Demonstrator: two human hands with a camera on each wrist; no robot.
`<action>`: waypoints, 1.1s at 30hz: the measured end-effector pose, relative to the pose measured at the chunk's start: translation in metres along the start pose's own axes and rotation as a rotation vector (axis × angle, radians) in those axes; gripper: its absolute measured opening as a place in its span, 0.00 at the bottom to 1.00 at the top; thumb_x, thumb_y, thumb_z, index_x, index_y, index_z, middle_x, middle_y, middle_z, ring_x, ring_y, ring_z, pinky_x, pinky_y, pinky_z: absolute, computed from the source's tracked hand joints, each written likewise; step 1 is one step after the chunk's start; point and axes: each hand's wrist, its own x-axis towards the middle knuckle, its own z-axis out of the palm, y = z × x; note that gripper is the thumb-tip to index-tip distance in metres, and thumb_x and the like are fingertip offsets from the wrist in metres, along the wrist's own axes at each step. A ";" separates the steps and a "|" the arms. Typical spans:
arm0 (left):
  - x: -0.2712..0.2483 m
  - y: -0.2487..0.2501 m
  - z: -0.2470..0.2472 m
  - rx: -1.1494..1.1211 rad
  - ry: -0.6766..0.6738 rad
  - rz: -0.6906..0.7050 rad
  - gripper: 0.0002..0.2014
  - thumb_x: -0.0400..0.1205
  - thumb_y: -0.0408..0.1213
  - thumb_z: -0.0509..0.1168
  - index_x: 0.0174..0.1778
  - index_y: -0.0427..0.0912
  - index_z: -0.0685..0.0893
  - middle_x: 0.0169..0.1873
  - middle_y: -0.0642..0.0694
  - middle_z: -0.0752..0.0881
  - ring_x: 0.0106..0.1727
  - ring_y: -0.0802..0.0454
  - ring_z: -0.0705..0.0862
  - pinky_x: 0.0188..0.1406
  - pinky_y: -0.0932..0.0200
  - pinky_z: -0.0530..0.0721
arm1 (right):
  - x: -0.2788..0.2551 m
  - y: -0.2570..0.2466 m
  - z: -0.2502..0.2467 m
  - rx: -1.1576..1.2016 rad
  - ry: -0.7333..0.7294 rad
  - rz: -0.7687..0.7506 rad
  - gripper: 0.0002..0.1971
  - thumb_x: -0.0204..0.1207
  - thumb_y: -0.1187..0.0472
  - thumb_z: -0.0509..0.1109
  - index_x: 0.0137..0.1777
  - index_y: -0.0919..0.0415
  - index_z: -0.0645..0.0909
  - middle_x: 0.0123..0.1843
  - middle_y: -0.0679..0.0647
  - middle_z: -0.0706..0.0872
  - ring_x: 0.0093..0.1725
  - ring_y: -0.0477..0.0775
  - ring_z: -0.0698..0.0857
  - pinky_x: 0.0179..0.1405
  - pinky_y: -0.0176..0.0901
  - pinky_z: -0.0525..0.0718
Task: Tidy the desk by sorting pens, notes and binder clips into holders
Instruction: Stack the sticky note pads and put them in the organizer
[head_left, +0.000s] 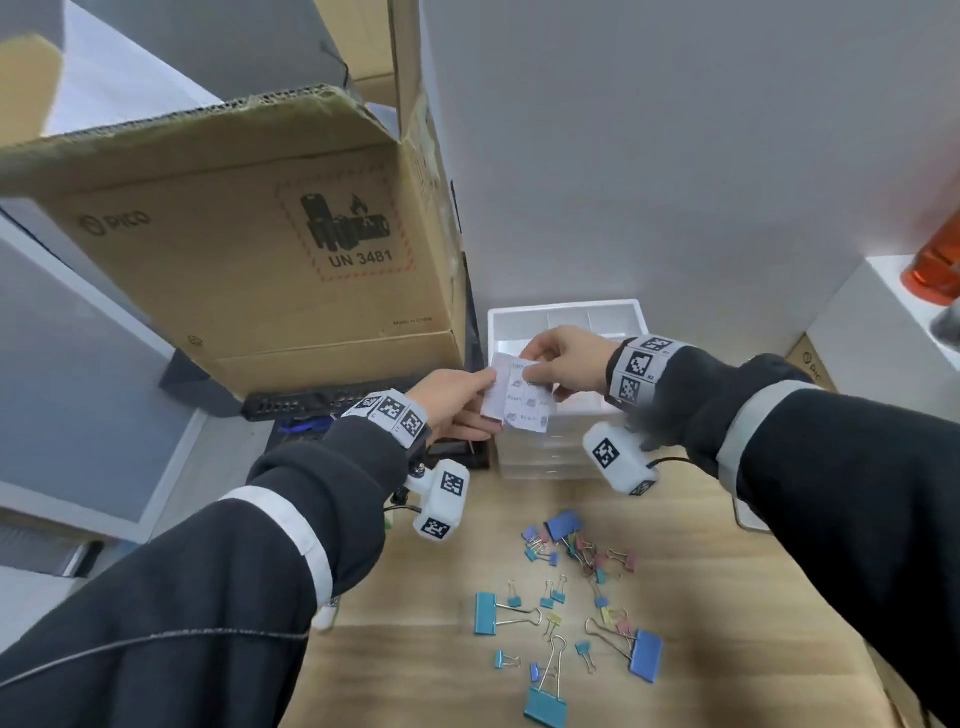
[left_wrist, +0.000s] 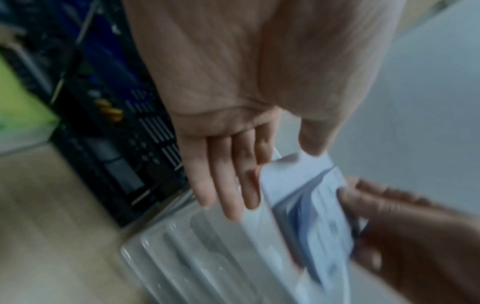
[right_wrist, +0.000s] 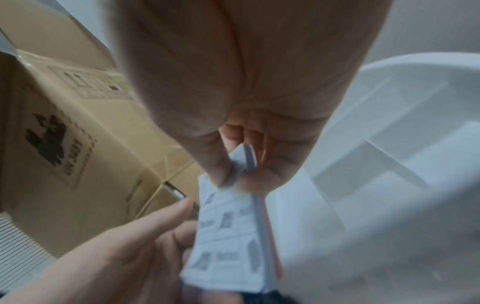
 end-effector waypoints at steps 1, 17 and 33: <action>0.002 0.002 -0.001 0.048 0.038 -0.011 0.20 0.88 0.49 0.63 0.58 0.32 0.86 0.41 0.37 0.93 0.40 0.43 0.92 0.46 0.50 0.91 | 0.008 -0.004 -0.006 -0.019 0.049 0.003 0.05 0.79 0.65 0.71 0.53 0.59 0.82 0.42 0.54 0.88 0.38 0.51 0.87 0.35 0.40 0.88; 0.045 -0.030 0.012 0.333 -0.079 -0.144 0.20 0.89 0.55 0.54 0.64 0.43 0.78 0.46 0.40 0.93 0.39 0.45 0.90 0.59 0.43 0.88 | 0.086 -0.006 -0.016 -0.585 0.152 0.032 0.07 0.76 0.55 0.73 0.53 0.49 0.88 0.47 0.49 0.88 0.48 0.56 0.87 0.47 0.41 0.83; 0.056 -0.034 0.014 0.409 -0.130 -0.149 0.27 0.89 0.61 0.47 0.68 0.42 0.74 0.48 0.38 0.94 0.47 0.40 0.92 0.64 0.41 0.87 | 0.093 0.019 0.016 -0.818 0.223 -0.128 0.14 0.73 0.73 0.68 0.58 0.63 0.79 0.60 0.60 0.77 0.46 0.65 0.85 0.44 0.48 0.85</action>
